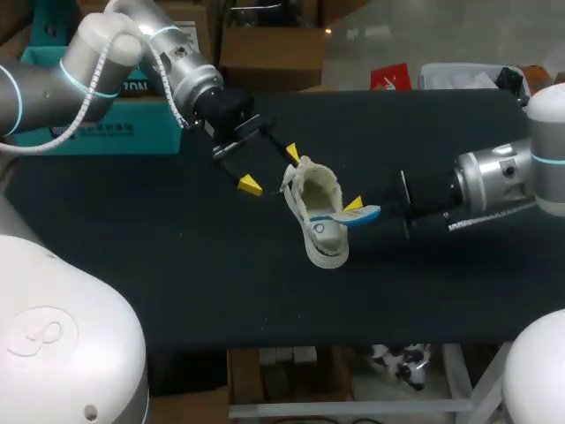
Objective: Open the shoe tongue, take the insole out of the shoe, put the insole back into the shoe, and pack the shoe into the shoebox
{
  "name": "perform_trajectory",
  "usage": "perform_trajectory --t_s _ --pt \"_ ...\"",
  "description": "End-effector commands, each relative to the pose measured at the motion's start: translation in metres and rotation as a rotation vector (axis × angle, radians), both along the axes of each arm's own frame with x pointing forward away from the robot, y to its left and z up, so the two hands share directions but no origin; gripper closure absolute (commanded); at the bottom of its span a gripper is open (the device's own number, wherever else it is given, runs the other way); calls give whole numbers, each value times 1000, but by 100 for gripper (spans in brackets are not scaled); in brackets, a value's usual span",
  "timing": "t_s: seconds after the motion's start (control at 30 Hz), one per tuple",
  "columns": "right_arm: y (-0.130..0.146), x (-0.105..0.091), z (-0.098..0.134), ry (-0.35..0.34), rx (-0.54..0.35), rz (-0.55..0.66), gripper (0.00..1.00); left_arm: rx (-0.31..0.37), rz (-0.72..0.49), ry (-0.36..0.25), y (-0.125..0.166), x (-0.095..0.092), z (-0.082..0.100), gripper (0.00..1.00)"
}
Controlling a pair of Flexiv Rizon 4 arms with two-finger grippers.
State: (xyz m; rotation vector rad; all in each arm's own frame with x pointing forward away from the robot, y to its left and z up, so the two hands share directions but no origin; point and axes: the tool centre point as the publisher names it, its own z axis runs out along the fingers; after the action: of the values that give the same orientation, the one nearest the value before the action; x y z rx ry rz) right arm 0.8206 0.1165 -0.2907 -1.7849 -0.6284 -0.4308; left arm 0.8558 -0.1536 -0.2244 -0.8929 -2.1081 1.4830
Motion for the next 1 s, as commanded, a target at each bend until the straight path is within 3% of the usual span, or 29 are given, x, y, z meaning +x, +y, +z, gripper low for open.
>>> perform_trajectory --t_s 0.03,0.27,0.5,0.73,0.9,0.93,1.0 --pt "-1 -5 3 -5 -11 -15 100 -57 210 -55 1 -6 1 0" --pt "-2 0 -1 5 8 -24 100 -49 211 -55 -4 -12 -4 0" --pt "-9 9 -17 35 92 -92 100 -74 354 -167 -19 -34 -17 0" --pt "-10 7 -16 24 115 -118 100 -154 431 -281 -27 -44 -23 0" --pt "-9 6 -16 25 122 -143 100 -189 422 -324 -36 -49 -34 0" --pt "-8 5 -15 21 125 -148 100 -200 445 -359 -39 -50 -36 0" --pt "-7 5 -13 18 121 -154 100 -211 433 -367 -44 -50 -39 4"
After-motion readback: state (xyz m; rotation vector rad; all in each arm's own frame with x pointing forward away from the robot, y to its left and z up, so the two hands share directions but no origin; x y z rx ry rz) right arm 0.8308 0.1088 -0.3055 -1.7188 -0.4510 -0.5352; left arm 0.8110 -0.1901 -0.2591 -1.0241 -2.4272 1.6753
